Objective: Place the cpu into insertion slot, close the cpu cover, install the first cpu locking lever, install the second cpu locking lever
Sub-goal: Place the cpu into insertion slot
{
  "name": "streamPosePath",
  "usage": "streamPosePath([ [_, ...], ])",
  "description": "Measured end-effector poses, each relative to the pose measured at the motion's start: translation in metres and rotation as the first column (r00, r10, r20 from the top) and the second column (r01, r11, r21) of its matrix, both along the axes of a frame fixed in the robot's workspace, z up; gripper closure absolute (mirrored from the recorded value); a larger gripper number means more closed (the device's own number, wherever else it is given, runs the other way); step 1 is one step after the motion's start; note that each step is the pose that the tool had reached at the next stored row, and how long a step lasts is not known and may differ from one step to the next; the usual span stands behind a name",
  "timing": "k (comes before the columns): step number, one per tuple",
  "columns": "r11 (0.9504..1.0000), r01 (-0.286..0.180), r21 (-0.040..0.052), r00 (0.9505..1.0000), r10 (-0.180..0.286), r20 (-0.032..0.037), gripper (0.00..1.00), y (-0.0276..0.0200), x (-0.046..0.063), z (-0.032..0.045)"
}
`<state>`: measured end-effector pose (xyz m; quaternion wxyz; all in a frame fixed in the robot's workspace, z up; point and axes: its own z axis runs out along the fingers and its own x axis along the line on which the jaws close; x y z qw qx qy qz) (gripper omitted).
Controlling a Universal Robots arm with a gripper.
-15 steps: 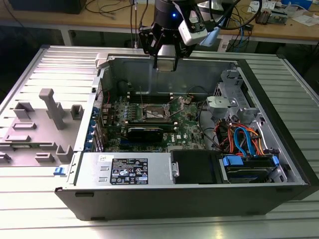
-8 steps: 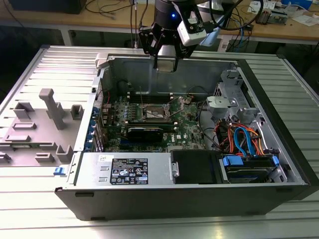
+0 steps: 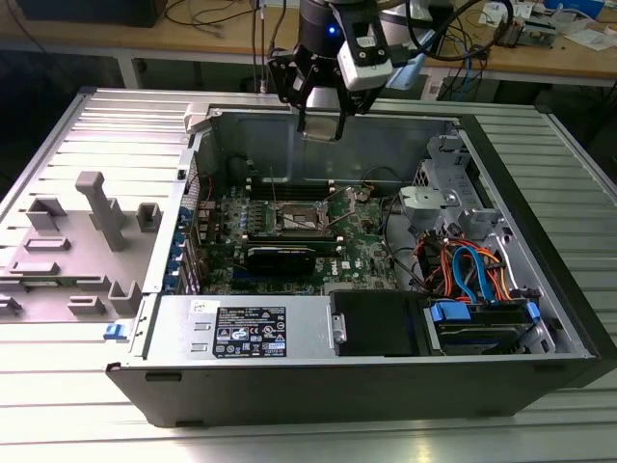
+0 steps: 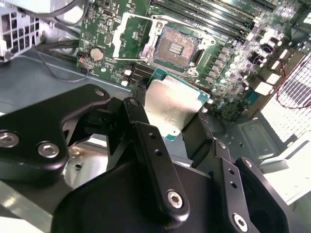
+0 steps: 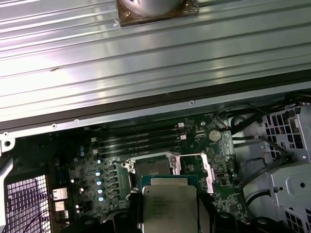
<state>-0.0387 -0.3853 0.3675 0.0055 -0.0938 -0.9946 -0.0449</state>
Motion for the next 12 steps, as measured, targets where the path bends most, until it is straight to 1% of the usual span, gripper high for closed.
streamPosePath([
  [2, 0.9999, 0.010, 0.0002, 0.9999, -0.010, 0.0000, 0.46, -0.0001, 0.0000, -0.0001],
  [12, 0.9999, 0.011, 0.0001, 0.9999, -0.011, 0.0000, 0.46, -0.0001, 0.0000, -0.0001],
])
